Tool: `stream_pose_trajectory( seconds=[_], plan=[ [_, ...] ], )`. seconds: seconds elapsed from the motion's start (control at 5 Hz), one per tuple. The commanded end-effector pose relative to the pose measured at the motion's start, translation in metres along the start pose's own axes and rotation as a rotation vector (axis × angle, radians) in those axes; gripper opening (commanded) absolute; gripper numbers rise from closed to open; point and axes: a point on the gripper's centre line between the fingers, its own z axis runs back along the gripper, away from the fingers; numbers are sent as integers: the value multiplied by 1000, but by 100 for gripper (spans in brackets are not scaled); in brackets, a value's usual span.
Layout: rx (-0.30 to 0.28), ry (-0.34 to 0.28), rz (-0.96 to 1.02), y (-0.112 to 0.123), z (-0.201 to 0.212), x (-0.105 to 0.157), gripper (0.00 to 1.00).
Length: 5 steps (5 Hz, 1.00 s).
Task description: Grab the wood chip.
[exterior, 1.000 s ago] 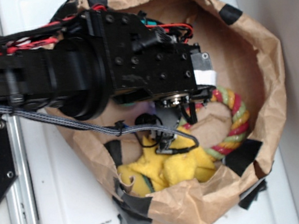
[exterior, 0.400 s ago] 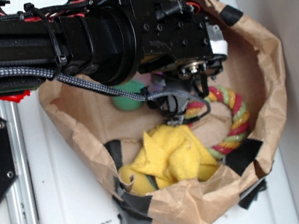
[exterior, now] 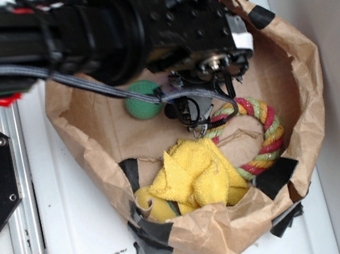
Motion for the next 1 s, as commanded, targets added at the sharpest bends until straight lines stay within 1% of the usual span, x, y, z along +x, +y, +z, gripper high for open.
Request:
stream_pose_trajectory(
  seconds=[0.0,0.2,0.4,0.6,0.8],
  plan=[
    [-36,-149,170,15,114,-16,0],
    [13,-201,185,11,146,-17,0],
    [-7,-206,147,2,163,-15,0],
    [-30,-163,126,-9,158,-10,0],
    [-44,-97,84,-21,146,-4,0]
  ],
)
